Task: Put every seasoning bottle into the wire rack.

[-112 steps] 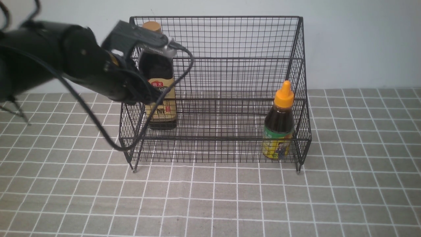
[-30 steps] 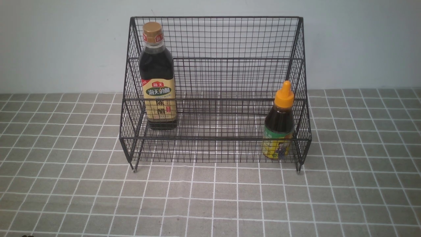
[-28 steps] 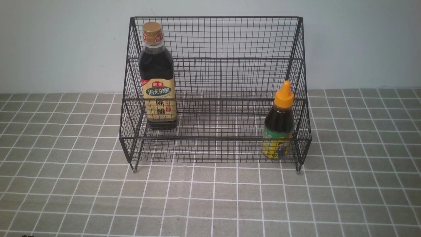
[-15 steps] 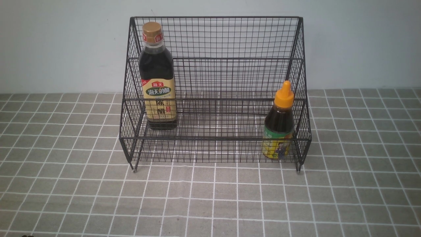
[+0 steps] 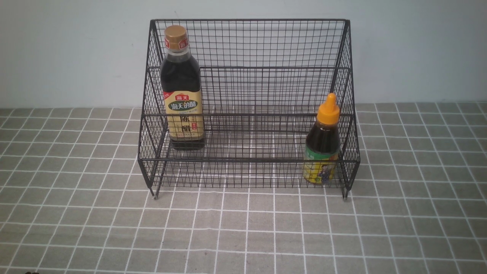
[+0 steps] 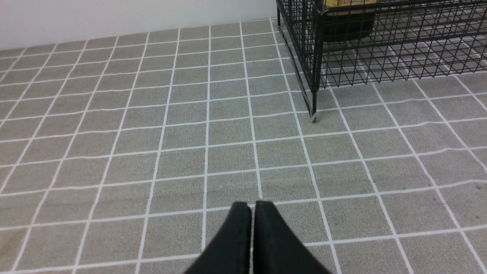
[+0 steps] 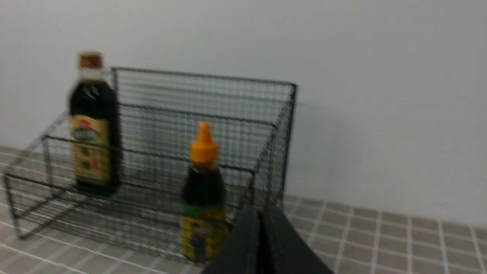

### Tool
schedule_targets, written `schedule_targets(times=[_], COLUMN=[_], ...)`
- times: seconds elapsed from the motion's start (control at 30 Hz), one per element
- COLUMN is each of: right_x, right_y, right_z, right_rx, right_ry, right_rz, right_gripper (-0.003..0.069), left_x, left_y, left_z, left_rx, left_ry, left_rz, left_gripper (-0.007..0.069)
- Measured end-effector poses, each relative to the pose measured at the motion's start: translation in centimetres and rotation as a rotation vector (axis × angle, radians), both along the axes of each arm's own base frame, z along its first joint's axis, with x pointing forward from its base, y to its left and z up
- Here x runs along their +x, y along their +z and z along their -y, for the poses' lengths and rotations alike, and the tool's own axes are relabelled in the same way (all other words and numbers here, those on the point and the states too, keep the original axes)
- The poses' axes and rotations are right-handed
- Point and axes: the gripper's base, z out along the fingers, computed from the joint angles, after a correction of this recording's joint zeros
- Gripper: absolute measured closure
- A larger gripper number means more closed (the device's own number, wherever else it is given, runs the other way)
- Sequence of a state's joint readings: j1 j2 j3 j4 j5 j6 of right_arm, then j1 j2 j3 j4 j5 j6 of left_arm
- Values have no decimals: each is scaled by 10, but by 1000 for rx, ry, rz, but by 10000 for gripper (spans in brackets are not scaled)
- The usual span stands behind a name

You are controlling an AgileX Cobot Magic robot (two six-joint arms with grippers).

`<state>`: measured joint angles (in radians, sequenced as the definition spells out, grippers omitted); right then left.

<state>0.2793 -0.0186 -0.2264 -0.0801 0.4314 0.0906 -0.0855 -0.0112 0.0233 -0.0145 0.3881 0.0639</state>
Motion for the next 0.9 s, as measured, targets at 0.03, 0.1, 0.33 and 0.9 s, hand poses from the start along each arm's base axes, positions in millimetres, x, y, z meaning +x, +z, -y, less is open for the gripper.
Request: schedule_targets(times=[0.03,0.1,0.33,0.9], right_x=[3,9,16,17], right_y=[-11,-31,-77,-77], right_z=[1,3,10,10], right_rx=[-9,-27,-25,-18], right_ry=[-35,-119,-275,-275], right_rz=[-31,-87,-218,-212], right_gripper=[671,671,671,671], left_x=[0,0,0,0], left_y=[0,0,0,0], left_z=[0,0,0,0], left_rx=[0,0,0,0], left_ry=[0,0,1,1], left_rz=[0,0,0,-1], left_gripper=[631,631,631,631])
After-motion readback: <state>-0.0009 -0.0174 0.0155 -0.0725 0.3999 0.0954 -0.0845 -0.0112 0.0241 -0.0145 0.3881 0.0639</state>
